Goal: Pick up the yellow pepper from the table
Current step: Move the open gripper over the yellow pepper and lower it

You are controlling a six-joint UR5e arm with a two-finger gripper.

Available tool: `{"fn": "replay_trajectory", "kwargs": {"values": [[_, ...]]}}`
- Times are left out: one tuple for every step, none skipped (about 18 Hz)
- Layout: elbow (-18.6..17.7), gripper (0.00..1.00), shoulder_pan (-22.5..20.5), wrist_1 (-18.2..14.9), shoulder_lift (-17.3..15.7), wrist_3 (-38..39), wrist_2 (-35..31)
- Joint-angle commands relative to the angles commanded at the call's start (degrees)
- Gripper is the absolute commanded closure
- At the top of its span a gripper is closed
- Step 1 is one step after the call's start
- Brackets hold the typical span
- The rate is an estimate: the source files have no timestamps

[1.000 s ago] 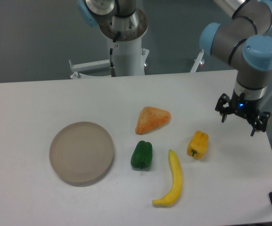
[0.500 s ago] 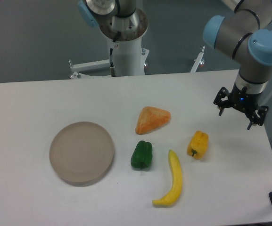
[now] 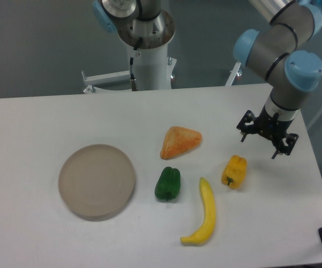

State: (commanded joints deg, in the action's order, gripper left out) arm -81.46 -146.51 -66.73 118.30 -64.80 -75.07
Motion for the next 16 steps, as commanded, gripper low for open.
{"fn": "replay_trajectory", "kwargs": {"values": [[-1.5,0.00,0.2,2.5,-0.1,1.3,0.9],[-3.3,0.00,0.3,5.0,-0.2,2.4,1.1],[-4.8,0.00,0.4,7.7,-0.4,2.7,1.2],[-5.6,0.00,0.4,9.1,-0.5,2.6,1.2],[-5.8,0.00,0.4,9.3,-0.4,2.6,1.2],[-6.4,0.00,0.6,9.9,-0.4,2.3,1.2],[-6.8,0.00,0.8,10.3,-0.3,2.0,1.2],[-6.9,0.00,0.9,10.4,-0.2,1.8,1.2],[-7.0,0.00,0.9,10.5,-0.2,1.4,1.1],[-7.1,0.00,0.9,10.5,-0.2,1.2,1.1],[-7.2,0.00,0.9,10.6,-0.2,0.8,1.1],[-7.4,0.00,1.0,11.2,-0.2,0.7,1.0],[-8.0,0.00,1.0,11.9,-0.1,0.6,0.9],[-8.4,0.00,1.0,12.8,-0.1,0.6,0.9],[-8.7,0.00,1.1,13.7,0.2,0.6,0.9],[-9.1,0.00,1.1,14.2,0.3,0.6,0.8]]}}
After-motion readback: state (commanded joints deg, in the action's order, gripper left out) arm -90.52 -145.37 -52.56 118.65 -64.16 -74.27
